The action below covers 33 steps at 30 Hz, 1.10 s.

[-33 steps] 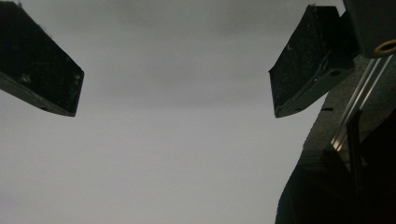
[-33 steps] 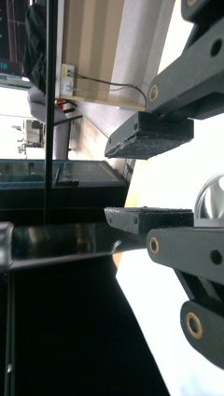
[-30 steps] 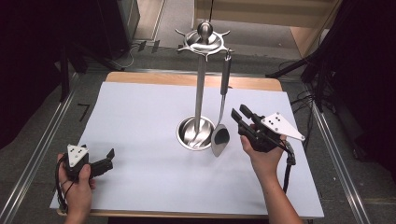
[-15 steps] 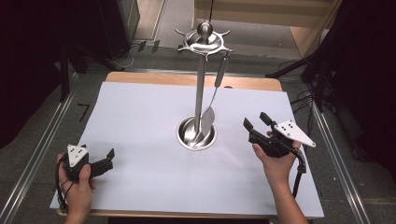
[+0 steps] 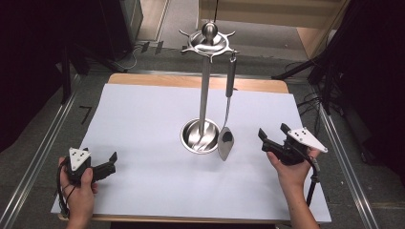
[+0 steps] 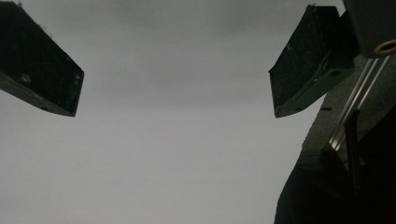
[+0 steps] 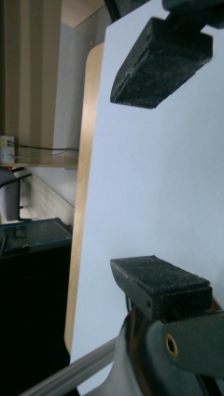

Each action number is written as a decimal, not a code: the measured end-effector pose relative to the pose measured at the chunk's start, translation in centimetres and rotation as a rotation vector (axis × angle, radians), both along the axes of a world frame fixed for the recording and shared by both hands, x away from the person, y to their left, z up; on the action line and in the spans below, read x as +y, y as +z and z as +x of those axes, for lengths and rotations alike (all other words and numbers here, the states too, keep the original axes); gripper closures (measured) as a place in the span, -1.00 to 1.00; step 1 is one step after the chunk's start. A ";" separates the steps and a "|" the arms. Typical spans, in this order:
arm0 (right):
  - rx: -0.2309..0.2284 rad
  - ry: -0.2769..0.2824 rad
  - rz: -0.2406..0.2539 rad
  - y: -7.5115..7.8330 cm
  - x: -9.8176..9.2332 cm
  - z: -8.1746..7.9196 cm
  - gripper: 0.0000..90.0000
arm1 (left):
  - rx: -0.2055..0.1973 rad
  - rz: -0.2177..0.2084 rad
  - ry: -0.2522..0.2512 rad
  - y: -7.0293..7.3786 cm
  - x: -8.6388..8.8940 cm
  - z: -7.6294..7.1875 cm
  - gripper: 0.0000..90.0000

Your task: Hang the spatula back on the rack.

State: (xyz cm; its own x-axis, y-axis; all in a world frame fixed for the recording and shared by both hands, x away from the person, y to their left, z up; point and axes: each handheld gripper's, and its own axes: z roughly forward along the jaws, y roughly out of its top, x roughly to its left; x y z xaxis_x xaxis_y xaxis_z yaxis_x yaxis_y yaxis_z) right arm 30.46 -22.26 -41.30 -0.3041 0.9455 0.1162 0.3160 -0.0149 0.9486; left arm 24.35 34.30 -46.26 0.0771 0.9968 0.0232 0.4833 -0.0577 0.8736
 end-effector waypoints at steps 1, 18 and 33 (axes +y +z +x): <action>0.004 -0.003 0.000 -0.1 -0.2 0.0 -0.63 | 0.000 0.000 0.000 0.0 0.0 0.0 -0.92; 0.124 -0.054 -0.028 -3.5 -2.8 -0.7 -0.71 | -0.001 -0.009 0.003 0.0 0.1 0.0 -0.92; 0.207 -0.081 -0.051 -5.5 -4.8 -1.7 -0.73 | -0.002 -0.008 0.004 0.0 0.1 0.0 -0.92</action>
State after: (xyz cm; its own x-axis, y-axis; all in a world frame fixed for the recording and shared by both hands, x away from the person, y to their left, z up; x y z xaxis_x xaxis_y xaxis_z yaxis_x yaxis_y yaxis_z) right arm 28.77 -27.03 -46.79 -0.2015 0.9722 0.1193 0.5037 -0.0016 0.8639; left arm 24.34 34.35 -46.26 0.0730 0.9972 0.0149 0.4814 -0.0483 0.8752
